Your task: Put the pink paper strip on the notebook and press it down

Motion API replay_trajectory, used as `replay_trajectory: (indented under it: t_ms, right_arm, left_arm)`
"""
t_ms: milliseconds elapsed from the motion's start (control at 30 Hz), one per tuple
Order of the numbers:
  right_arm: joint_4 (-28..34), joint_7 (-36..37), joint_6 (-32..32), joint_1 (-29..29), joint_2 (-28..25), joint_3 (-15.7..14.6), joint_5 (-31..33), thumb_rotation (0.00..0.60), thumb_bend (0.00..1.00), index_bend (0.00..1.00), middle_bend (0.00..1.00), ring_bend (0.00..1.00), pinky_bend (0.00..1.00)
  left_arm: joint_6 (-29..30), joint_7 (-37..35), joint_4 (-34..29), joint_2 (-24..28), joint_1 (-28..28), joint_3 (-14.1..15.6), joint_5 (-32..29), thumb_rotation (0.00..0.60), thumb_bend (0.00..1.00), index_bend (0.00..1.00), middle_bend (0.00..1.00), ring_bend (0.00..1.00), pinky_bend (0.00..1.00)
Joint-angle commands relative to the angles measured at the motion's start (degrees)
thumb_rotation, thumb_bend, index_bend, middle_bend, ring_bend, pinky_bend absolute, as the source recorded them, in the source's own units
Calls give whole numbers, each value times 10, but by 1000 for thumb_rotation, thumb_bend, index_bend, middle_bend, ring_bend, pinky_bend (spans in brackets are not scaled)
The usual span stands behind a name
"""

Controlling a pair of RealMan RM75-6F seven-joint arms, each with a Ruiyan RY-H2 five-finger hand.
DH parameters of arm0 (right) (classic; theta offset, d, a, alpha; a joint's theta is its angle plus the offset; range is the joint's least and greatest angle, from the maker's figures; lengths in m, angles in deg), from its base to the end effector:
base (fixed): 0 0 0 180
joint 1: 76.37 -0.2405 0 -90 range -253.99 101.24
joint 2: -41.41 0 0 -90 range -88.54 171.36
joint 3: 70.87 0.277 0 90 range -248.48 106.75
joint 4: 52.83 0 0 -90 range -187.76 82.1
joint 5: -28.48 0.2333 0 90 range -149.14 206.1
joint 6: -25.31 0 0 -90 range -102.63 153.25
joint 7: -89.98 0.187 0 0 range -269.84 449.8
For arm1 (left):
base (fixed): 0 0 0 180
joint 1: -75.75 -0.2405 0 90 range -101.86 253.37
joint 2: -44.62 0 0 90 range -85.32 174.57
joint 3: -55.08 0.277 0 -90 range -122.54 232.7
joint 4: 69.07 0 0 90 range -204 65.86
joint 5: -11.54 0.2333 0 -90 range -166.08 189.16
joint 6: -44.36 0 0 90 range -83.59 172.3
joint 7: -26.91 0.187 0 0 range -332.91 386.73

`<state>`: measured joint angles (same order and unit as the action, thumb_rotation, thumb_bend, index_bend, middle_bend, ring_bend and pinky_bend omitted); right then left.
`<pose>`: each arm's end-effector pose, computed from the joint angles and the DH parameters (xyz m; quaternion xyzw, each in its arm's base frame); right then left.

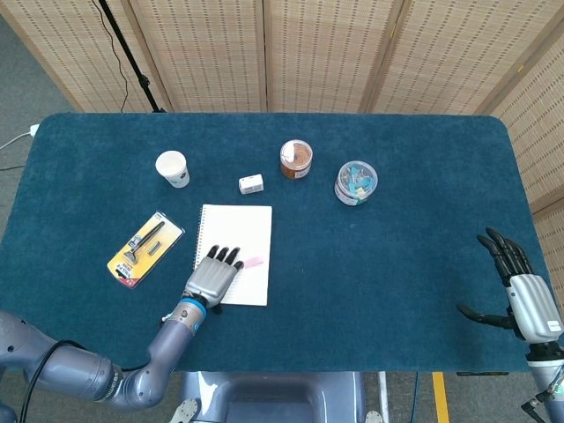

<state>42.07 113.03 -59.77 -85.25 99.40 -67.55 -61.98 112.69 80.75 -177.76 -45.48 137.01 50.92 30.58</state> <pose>-0.3062 -0.2506 0.1742 0.5615 -0.4474 0.5120 0.4716 -0.0900 0.3329 -0.0941 -0.8079 -0.3896 -0.1731 0.4069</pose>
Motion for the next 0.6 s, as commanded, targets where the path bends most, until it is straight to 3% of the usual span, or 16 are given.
replay_trajectory:
  t_ms: [33, 600]
  right_arm:
    - [-1, 2, 2, -1, 0, 1, 2, 600, 0, 8, 0, 0, 0]
    - [1, 6, 2, 2, -3, 2, 1, 600, 0, 8, 0, 0, 0]
  left_arm:
    - [-2, 0, 2, -1, 0, 1, -1, 600, 0, 206, 0, 0, 0]
    - [-3, 1, 5, 0, 2, -1, -7, 600, 0, 206, 0, 0, 0]
